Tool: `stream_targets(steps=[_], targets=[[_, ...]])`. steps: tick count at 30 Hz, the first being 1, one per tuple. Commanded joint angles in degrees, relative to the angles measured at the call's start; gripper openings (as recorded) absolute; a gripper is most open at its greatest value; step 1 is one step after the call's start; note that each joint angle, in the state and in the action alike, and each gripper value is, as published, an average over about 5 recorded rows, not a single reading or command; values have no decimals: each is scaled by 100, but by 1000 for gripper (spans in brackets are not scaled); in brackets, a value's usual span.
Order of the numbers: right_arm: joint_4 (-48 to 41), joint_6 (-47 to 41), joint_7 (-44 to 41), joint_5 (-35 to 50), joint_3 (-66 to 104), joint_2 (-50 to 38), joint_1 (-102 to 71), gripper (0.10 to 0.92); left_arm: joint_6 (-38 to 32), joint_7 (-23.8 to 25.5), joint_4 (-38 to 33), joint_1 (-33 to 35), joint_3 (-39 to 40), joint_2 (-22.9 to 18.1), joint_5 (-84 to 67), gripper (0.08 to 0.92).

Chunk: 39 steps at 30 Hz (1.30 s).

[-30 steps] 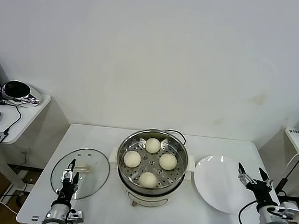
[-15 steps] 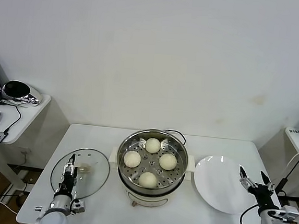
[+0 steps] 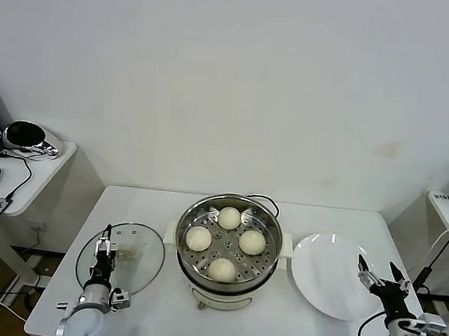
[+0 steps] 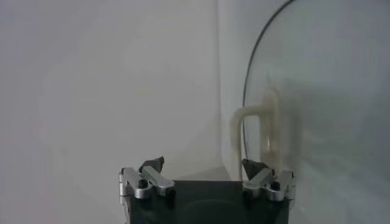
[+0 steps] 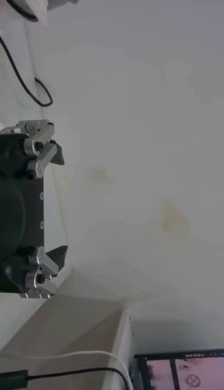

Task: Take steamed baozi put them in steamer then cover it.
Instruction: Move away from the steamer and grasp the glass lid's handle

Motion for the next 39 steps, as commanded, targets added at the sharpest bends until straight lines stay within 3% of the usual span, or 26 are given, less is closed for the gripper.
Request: stream_targets(steps=[1,13,26,32,36,39], targets=[[-1,5,-2,-31,-9,34,-4,823,163,-194,365,-243,-5,-135,-151,823],[-12,29,-7,-65,-15,49,-44,823,85,-384,586,-298,-1,-141,-315,796],[-6,56,-27,-111,16,95,-77,823,19,-454,567,-269,47,-159,-217,429],[1,58,-34,-112,-9,114,-39,823,330,-592,299,-192,91,-116,-202,256],[18,64,-35,-104,-14,128,-22,823,660,-392,-251,-51,109,-46,-382,164],[37,75,-39,-97,-21,133,-11,823,979,105,-848,67,93,23,-559,147]])
